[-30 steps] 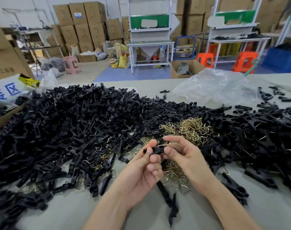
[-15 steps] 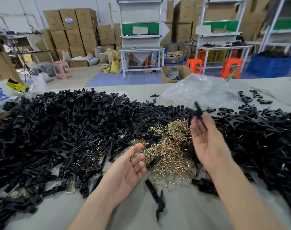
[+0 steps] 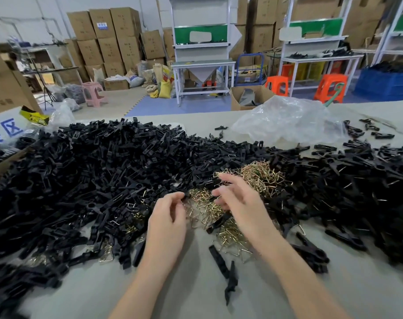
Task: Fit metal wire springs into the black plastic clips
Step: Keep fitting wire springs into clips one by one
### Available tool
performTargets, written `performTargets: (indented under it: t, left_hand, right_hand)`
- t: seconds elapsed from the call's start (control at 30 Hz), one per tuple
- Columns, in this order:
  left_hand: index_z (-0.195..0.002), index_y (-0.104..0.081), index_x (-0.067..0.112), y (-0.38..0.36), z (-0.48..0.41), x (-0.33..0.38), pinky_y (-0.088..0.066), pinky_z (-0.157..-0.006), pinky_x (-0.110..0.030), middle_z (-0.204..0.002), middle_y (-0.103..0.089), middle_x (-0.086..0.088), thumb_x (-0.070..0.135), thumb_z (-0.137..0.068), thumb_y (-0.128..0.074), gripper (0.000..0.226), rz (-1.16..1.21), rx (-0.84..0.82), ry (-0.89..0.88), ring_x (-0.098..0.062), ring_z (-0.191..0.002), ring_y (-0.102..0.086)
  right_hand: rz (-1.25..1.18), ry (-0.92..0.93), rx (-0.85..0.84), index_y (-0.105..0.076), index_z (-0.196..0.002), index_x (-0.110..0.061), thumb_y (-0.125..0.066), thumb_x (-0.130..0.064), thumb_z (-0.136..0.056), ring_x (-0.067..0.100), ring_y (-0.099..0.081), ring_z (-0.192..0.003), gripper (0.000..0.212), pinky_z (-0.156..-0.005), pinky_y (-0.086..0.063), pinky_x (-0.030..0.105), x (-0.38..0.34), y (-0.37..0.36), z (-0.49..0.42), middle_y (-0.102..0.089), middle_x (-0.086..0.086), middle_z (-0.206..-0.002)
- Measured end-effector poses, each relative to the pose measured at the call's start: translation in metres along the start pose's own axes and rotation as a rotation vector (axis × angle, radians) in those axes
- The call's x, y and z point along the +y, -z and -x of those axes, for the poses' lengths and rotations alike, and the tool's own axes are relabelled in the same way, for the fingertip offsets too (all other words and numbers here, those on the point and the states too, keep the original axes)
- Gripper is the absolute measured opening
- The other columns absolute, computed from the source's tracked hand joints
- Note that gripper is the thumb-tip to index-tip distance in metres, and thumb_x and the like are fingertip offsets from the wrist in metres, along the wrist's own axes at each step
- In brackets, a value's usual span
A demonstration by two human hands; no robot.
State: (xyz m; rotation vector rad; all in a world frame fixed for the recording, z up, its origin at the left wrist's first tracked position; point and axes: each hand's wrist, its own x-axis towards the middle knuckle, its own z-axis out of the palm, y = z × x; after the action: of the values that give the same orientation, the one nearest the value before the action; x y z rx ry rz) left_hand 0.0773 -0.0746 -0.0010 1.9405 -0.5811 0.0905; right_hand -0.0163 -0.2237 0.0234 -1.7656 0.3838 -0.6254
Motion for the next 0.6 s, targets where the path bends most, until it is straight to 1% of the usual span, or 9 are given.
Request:
performTargets:
  t: [0.03, 0.07, 0.1, 0.2, 0.27, 0.37, 0.43, 0.53, 0.6]
  left_hand:
    - [-0.123, -0.060, 0.028, 0.000, -0.003, -0.004, -0.036, -0.083, -0.008, -0.121, -0.058, 0.006, 0.016, -0.101, -0.050, 0.026, -0.068, 0.014, -0.018, 0.000, -0.103, -0.055]
    - [-0.129, -0.058, 0.025, -0.002, -0.007, -0.007, -0.033, -0.089, -0.013, -0.130, -0.053, 0.004, 0.017, -0.101, -0.050, 0.030, -0.129, 0.014, -0.035, -0.003, -0.112, -0.048]
    - [-0.134, -0.055, 0.023, -0.004, -0.010, -0.009, -0.030, -0.094, -0.016, -0.138, -0.048, 0.001, 0.018, -0.101, -0.050, 0.034, -0.194, 0.008, -0.050, -0.006, -0.119, -0.041]
    - [-0.147, -0.044, 0.018, -0.012, -0.021, -0.015, -0.028, -0.112, -0.035, -0.154, -0.035, -0.011, 0.026, -0.102, -0.050, 0.046, -0.382, 0.021, -0.044, -0.024, -0.139, -0.029]
    - [-0.152, -0.036, 0.018, -0.017, -0.031, -0.017, -0.026, -0.117, -0.044, -0.159, -0.030, -0.016, 0.037, -0.102, -0.047, 0.055, -0.500, 0.009, -0.023, -0.031, -0.146, -0.022]
    - [-0.155, -0.027, 0.025, -0.023, -0.051, -0.019, -0.031, -0.113, -0.051, -0.162, -0.027, -0.008, 0.057, -0.099, -0.039, 0.065, -0.603, -0.089, -0.013, -0.029, -0.149, -0.018]
    - [-0.154, -0.028, 0.028, -0.025, -0.065, -0.020, -0.034, -0.110, -0.053, -0.162, -0.027, -0.004, 0.060, -0.099, -0.037, 0.065, -0.622, -0.154, -0.048, -0.026, -0.148, -0.021]
    - [-0.147, -0.043, 0.030, -0.024, -0.079, -0.020, -0.040, -0.105, -0.053, -0.156, -0.035, -0.002, 0.057, -0.099, -0.041, 0.055, -0.646, -0.188, -0.147, -0.026, -0.140, -0.036]
    - [-0.137, -0.054, 0.029, -0.024, -0.080, -0.022, -0.041, -0.103, -0.052, -0.148, -0.042, 0.001, 0.053, -0.099, -0.048, 0.046, -0.649, -0.190, -0.247, -0.025, -0.128, -0.050]
  right_hand:
    - [0.172, 0.069, -0.040, -0.056, -0.130, -0.043, -0.053, -0.028, -0.104, 0.017, -0.071, -0.088, 0.030, -0.083, -0.060, 0.034, 0.007, -0.008, 0.003, -0.071, -0.025, -0.101]
    - [0.274, 0.121, -0.062, -0.055, -0.129, -0.048, -0.052, -0.029, -0.105, 0.019, -0.071, -0.086, 0.031, -0.081, -0.059, 0.034, 0.012, -0.013, 0.003, -0.069, -0.029, -0.102]
    - [0.307, 0.143, -0.066, -0.055, -0.127, -0.051, -0.052, -0.029, -0.105, 0.018, -0.071, -0.084, 0.031, -0.079, -0.059, 0.032, 0.015, -0.014, 0.003, -0.068, -0.031, -0.102]
    - [0.256, 0.152, -0.032, -0.058, -0.123, -0.049, -0.049, -0.022, -0.106, 0.001, -0.069, -0.088, 0.033, -0.073, -0.051, 0.012, 0.020, -0.010, 0.002, -0.068, -0.027, -0.100]
    - [0.209, 0.134, -0.016, -0.060, -0.121, -0.047, -0.048, -0.020, -0.106, -0.001, -0.068, -0.088, 0.033, -0.070, -0.049, 0.012, 0.021, -0.008, 0.002, -0.069, -0.024, -0.098]
    - [0.167, 0.115, -0.011, -0.061, -0.121, -0.045, -0.048, -0.020, -0.106, 0.003, -0.068, -0.089, 0.033, -0.076, -0.051, 0.016, 0.022, -0.008, 0.002, -0.069, -0.021, -0.097]
    - [0.178, 0.118, -0.013, -0.062, -0.122, -0.042, -0.048, -0.019, -0.106, 0.003, -0.068, -0.090, 0.032, -0.079, -0.050, 0.015, 0.022, -0.008, 0.002, -0.069, -0.021, -0.097]
    - [0.177, 0.126, -0.014, -0.064, -0.121, -0.038, -0.048, -0.017, -0.105, 0.002, -0.067, -0.089, 0.031, -0.078, -0.050, 0.015, 0.023, -0.007, 0.001, -0.069, -0.020, -0.096]
    - [0.166, 0.120, -0.019, -0.064, -0.120, -0.039, -0.049, -0.016, -0.105, 0.004, -0.067, -0.088, 0.031, -0.078, -0.050, 0.017, 0.025, -0.007, 0.000, -0.069, -0.019, -0.095]
